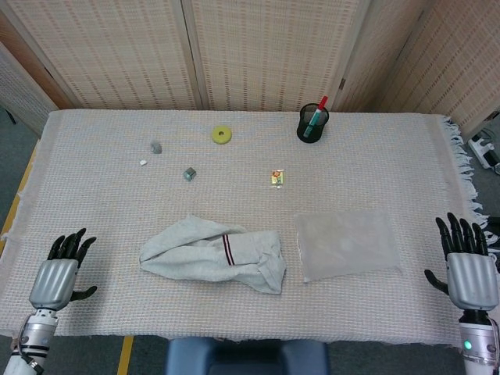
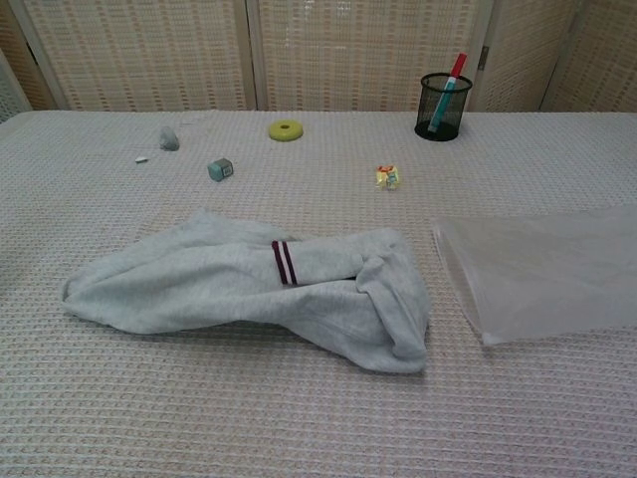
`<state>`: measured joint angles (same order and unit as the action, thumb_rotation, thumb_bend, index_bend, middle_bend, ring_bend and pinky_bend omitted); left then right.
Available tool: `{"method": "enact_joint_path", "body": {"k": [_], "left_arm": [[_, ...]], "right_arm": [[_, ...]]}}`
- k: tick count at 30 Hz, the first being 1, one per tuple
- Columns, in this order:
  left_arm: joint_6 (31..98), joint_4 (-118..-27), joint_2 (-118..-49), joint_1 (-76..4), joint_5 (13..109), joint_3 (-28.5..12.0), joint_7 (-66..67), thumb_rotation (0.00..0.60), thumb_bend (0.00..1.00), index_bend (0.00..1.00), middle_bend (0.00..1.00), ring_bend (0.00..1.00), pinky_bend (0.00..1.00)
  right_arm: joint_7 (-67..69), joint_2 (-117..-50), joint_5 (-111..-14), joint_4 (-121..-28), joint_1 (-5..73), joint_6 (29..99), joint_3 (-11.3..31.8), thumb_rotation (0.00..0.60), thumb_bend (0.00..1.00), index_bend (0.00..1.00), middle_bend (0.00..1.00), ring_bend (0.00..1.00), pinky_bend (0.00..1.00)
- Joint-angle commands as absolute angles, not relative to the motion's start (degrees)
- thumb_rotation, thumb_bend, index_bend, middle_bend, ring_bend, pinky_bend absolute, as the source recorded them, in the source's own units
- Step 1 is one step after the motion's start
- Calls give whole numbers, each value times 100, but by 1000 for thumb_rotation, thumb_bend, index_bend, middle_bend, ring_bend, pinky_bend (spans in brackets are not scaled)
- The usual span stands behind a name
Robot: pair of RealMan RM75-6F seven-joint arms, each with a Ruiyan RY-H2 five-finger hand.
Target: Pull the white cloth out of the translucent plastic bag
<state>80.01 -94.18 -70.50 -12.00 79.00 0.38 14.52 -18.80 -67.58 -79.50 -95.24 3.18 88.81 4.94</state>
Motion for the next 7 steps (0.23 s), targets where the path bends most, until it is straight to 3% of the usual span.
{"method": "enact_joint_path", "body": {"k": [1, 7], "left_arm": [[8682, -8954, -7040, -832, 8521, 158, 936, 600, 151, 170, 17, 0, 4], [8900, -8744, -7113, -753, 8724, 88, 757, 600, 151, 170, 17, 0, 4]], "right_arm": [[-1451, -6479, -7801, -9629, 185, 8857, 517, 600, 92, 0, 0, 0, 0], [-1398, -6431, -7892, -9648, 173, 8818, 481, 600, 91, 0, 0, 0, 0]]}}
